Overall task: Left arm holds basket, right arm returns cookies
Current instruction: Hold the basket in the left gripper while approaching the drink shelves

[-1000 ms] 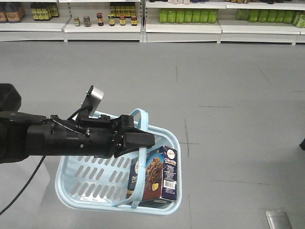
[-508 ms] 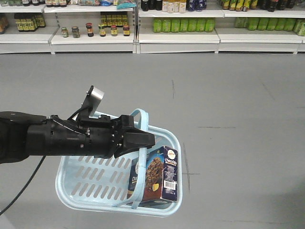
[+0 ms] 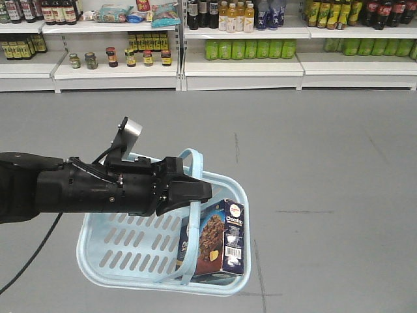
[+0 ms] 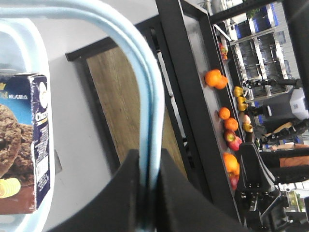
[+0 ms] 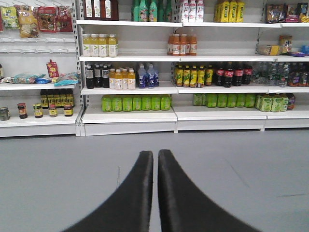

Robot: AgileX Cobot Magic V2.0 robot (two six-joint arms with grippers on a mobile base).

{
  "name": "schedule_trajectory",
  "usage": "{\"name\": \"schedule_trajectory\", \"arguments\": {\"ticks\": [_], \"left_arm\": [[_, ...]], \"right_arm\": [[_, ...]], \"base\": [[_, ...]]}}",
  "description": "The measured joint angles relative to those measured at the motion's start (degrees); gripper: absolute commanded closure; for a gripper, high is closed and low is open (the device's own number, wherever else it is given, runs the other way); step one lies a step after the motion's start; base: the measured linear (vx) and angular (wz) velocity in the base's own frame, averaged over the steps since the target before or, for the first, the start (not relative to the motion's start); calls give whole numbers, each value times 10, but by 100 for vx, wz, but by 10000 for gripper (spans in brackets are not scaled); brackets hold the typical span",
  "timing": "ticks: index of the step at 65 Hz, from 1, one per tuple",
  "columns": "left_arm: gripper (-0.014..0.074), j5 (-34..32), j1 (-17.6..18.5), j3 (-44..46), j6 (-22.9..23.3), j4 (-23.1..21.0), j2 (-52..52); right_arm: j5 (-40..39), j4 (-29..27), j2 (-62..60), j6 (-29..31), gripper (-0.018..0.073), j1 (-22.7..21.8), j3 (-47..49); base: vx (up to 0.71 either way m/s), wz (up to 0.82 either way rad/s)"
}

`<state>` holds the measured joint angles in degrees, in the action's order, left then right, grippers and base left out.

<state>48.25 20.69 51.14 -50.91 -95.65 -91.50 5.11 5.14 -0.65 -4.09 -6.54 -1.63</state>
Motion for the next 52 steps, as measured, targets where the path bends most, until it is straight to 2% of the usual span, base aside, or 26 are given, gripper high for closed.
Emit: {"name": "schedule_trajectory", "arguments": {"ticks": [52], "left_arm": [[599, 0, 0, 0, 0, 0, 0]], "right_arm": [[0, 0, 0, 0, 565, 0, 0]], "base": [[46, 1]]}}
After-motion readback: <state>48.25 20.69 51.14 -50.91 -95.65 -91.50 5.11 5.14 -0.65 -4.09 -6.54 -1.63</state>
